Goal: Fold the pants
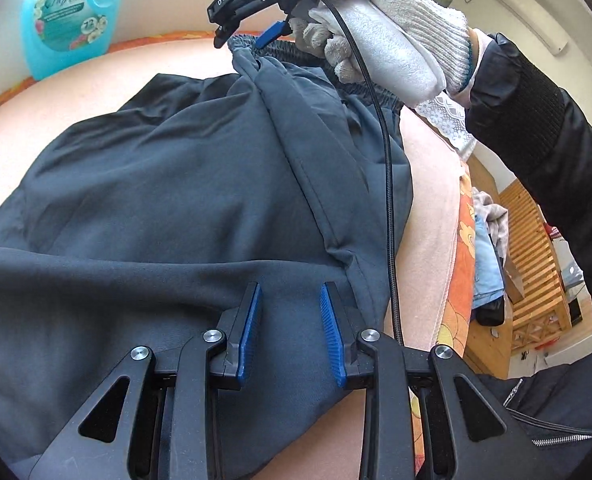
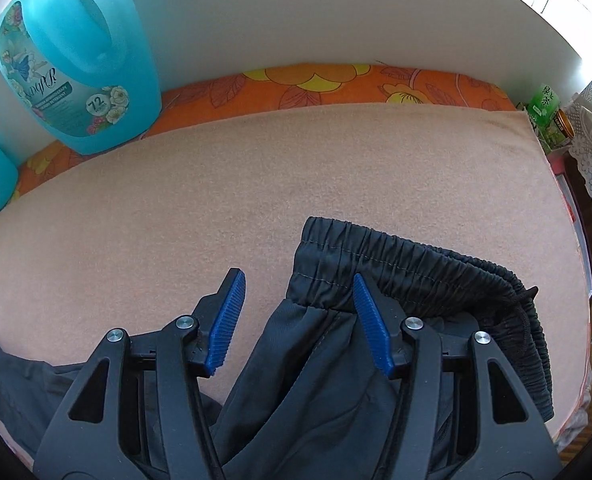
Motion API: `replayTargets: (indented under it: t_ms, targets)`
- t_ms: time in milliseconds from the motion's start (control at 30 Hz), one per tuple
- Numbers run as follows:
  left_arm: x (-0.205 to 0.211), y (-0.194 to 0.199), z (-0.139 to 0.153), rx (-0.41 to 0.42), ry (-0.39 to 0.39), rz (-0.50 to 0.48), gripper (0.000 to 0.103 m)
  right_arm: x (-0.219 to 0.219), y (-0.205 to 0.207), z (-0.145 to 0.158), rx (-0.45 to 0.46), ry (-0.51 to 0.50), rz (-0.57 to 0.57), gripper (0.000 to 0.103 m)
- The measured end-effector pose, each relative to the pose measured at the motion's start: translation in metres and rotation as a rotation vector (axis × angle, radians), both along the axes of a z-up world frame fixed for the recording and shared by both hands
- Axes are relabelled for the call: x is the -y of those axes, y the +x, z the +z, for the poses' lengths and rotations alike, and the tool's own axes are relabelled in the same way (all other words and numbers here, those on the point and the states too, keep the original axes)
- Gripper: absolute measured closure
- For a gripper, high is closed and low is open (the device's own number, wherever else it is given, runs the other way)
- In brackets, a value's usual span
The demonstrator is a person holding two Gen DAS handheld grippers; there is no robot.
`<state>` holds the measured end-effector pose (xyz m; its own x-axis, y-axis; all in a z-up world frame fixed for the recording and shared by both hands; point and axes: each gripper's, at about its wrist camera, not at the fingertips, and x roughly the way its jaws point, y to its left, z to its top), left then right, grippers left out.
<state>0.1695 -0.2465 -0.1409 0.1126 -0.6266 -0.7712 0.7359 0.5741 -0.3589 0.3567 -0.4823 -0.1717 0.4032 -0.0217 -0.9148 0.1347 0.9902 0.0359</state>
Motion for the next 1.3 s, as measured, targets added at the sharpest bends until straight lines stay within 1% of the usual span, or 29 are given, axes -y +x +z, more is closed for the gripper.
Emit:
replayTargets:
  t_ms: [167,233,300,333,400,433,467,500,567,633,733,800,867,967,1033,1167,1200,1233,1267,1300]
  targets:
    - [-0.001,-0.002,0.000,0.000,-0.002,-0.004,0.074,-0.006,0.004,-0.016,-0.042,-0.104,0.020,0.045]
    - [-0.002,-0.002,0.000,0.001,0.000,0.000,0.074,-0.006,0.002,-0.023,-0.055,-0.119,0.027,0.045]
    - [-0.004,-0.002,0.000,0.002,-0.002,0.005,0.074,-0.002,-0.002,-0.025,-0.046,-0.117,0.027,0.046]
    - [-0.005,-0.002,0.000,0.001,-0.003,0.008,0.074,0.000,-0.005,-0.025,-0.038,-0.103,0.023,0.050]
    - [-0.008,-0.001,0.000,0.002,-0.004,0.011,0.074,0.009,-0.012,-0.023,-0.026,-0.044,0.024,0.074]
    - [-0.009,-0.001,0.000,0.004,-0.003,0.012,0.074,0.014,-0.017,-0.020,-0.016,-0.012,0.021,0.081]
    - [-0.010,-0.001,0.000,0.006,-0.001,0.012,0.074,0.019,-0.023,-0.015,0.005,0.008,0.017,0.087]
    - [-0.010,-0.002,0.001,0.007,0.000,0.012,0.074,0.024,-0.030,-0.009,0.035,0.024,0.016,0.090]
    - [-0.012,-0.001,0.001,0.008,0.003,0.014,0.074,0.038,-0.050,0.008,0.111,0.070,-0.005,0.091]
    - [-0.011,-0.002,0.001,0.012,0.007,0.014,0.074,0.058,-0.068,0.029,0.192,0.156,-0.030,0.091]
    - [-0.011,-0.005,0.001,0.021,0.014,0.015,0.074,0.092,-0.102,0.055,0.311,0.231,-0.063,0.092]
    - [-0.011,-0.006,0.001,0.026,0.018,0.015,0.074,0.117,-0.125,0.063,0.366,0.293,-0.081,0.092]
    - [-0.010,-0.007,0.000,0.028,0.021,0.018,0.074,0.140,-0.147,0.064,0.411,0.335,-0.097,0.092]
    - [-0.010,-0.008,-0.001,0.033,0.028,0.020,0.074,0.169,-0.178,0.056,0.436,0.371,-0.124,0.092]
    - [-0.007,-0.010,-0.002,0.035,0.033,0.022,0.074,0.186,-0.192,0.042,0.429,0.405,-0.143,0.092]
    - [-0.003,-0.012,0.000,0.040,0.052,0.026,0.074,0.217,-0.210,0.010,0.385,0.482,-0.195,0.090]
    - [-0.002,-0.013,0.000,0.044,0.060,0.025,0.074,0.224,-0.214,0.003,0.371,0.486,-0.209,0.087]
    - [-0.001,-0.014,0.001,0.048,0.068,0.022,0.074,0.229,-0.218,-0.003,0.359,0.481,-0.226,0.087]
    - [0.001,-0.016,0.000,0.054,0.076,0.019,0.074,0.235,-0.223,-0.008,0.356,0.474,-0.245,0.080]
    - [0.004,-0.018,0.001,0.061,0.084,0.019,0.074,0.241,-0.228,-0.012,0.356,0.459,-0.268,0.069]
